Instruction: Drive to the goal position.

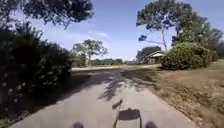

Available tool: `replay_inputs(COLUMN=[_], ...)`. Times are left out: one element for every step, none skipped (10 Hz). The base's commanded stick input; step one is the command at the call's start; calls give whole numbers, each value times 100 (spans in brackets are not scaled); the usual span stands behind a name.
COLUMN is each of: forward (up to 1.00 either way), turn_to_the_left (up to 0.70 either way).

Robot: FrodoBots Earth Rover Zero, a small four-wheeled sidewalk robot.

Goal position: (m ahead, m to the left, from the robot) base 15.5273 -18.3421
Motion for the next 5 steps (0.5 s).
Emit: replay_inputs(forward=[100, 100, 100, 100, 100], turn_to_the_left=[5, 0, 0, 0, 0])
